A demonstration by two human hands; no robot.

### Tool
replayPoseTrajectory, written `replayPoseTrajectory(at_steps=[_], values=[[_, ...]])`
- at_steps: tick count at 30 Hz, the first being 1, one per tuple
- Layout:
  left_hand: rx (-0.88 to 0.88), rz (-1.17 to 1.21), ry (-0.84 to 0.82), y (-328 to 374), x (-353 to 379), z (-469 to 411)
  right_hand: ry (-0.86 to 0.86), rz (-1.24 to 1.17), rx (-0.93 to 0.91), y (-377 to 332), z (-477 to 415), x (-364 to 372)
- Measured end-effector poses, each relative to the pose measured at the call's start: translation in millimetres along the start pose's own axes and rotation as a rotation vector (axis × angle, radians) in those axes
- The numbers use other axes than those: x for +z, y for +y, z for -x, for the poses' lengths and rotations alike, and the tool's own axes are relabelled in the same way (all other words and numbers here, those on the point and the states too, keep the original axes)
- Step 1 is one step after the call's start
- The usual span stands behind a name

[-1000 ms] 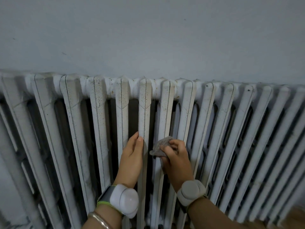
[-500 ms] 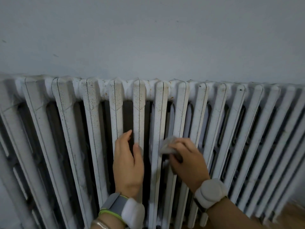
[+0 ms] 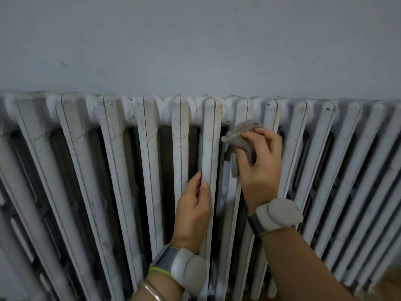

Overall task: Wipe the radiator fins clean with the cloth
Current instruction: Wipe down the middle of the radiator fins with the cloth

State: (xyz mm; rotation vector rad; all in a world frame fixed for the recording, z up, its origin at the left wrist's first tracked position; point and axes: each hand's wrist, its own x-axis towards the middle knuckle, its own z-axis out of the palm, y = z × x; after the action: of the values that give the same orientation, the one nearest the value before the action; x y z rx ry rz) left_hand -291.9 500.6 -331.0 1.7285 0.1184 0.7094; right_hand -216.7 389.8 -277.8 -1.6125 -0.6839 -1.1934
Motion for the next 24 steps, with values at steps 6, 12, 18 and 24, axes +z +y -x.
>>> replayPoseTrajectory(at_steps=[6, 12, 18, 24], values=[[-0.053, 0.045, -0.024, 0.8, 1.4, -2.9, -0.053, 0.162, -0.001, 18.9, 34.5, 6.0], [-0.072, 0.015, -0.057, 0.7, -0.6, -2.2, -0.303, 0.209, 0.138, 28.0, 66.7, -6.6], [-0.09, -0.017, -0.07, 2.7, -1.0, -1.3, -0.474, 0.242, 0.248, 41.5, 95.9, -15.9], [-0.12, 0.002, -0.084, 11.7, 0.9, 0.2, -0.563, 0.181, 0.043, 44.3, 87.8, -40.9]])
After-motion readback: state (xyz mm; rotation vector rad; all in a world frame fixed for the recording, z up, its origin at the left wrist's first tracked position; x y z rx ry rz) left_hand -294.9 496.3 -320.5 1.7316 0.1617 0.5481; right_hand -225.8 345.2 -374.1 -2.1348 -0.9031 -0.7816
